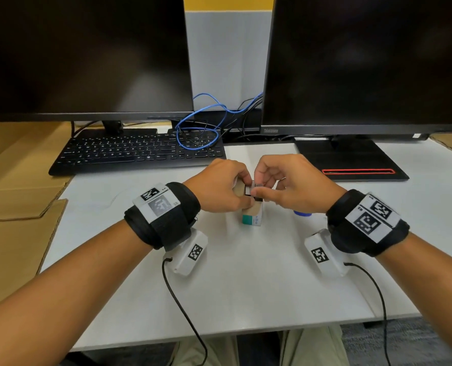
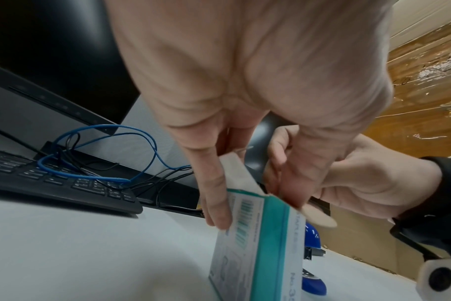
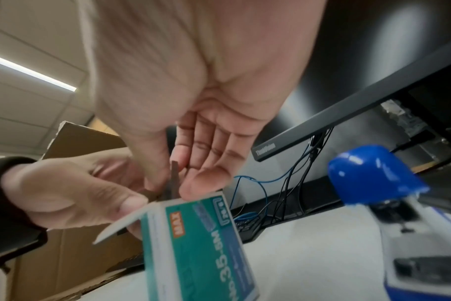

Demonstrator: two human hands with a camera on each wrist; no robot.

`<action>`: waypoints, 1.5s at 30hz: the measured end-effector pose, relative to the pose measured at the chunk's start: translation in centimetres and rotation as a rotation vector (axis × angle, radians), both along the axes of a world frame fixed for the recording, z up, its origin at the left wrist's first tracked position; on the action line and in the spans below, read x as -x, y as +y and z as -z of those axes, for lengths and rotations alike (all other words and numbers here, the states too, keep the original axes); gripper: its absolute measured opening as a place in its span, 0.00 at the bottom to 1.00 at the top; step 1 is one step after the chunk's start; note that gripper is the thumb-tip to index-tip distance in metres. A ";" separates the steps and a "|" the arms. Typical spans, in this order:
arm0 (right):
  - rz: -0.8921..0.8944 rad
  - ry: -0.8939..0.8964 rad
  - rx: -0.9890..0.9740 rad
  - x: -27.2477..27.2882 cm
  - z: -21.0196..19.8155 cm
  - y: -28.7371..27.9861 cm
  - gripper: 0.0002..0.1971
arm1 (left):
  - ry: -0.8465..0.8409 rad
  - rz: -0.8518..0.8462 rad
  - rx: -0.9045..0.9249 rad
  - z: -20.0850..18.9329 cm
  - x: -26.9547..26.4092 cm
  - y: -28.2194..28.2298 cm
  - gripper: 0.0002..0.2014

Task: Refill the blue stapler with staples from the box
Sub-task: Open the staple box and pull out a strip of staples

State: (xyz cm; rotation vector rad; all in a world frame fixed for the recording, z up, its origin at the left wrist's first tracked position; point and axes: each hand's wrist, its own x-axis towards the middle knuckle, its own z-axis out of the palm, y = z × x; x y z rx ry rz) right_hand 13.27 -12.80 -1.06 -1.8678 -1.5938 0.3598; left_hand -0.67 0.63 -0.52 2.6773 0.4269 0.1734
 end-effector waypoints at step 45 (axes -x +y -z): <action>0.091 -0.004 0.129 -1.9 0.1 -0.8 0.08 | -0.050 0.041 0.152 0.3 -1.3 0.2 0.31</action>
